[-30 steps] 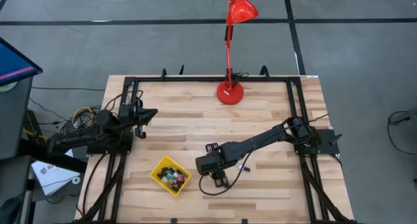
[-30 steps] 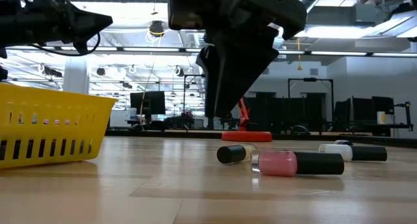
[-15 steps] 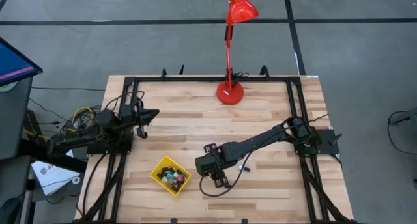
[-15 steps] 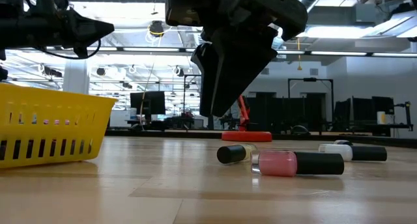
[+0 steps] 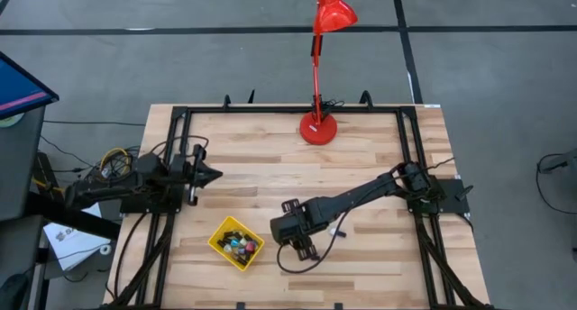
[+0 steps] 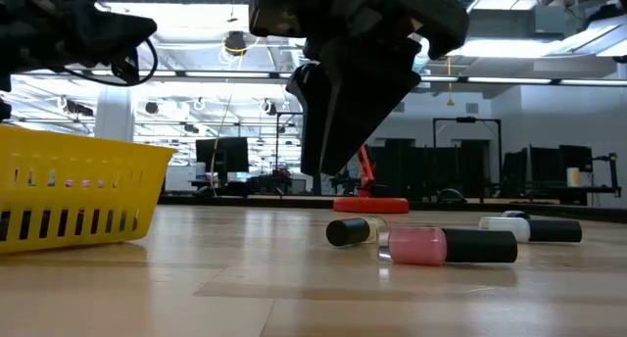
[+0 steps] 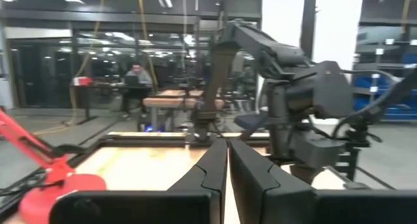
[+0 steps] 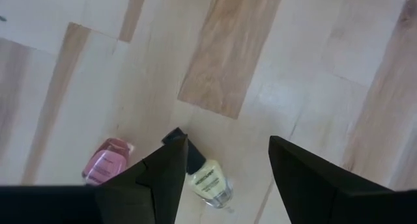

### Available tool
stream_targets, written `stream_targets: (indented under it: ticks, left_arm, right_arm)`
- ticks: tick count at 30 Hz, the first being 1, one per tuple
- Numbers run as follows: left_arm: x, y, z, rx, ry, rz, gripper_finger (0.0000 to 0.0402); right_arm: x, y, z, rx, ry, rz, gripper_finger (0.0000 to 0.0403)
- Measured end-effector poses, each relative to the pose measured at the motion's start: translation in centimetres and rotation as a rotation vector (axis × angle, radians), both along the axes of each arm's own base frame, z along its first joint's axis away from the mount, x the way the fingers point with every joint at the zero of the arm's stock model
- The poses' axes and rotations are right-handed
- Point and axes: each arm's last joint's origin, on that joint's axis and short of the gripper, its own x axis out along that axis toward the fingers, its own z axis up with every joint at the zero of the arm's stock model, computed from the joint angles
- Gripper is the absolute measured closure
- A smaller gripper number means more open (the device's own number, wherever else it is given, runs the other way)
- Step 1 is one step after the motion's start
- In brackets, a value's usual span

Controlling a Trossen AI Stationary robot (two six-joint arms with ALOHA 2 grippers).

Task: Pick & Place Nail Polish
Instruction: Put the transparent nail polish bottle into the yellow basket

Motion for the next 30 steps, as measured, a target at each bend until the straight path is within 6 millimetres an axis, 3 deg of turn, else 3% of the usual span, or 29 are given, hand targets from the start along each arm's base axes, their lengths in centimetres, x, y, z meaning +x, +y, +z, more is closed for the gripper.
stream_targets:
  ticks: [20,24,30]
  left_arm:
    - [0.1,-0.2,-0.1,-0.002,0.013,-0.019,0.0389]
    - [0.2,-0.2,-1.4,-0.021,0.144,-0.017,0.0389]
    - [0.2,0.0,-1.6,-0.036,0.165,0.08,0.0389]
  right_arm:
    - [0.1,-0.2,0.0,0.002,0.0,0.011,0.02]
    - [0.1,-0.2,0.0,-0.002,-0.002,0.032,0.0199]
    - [0.3,-0.1,0.1,0.003,-0.023,0.06,0.0194]
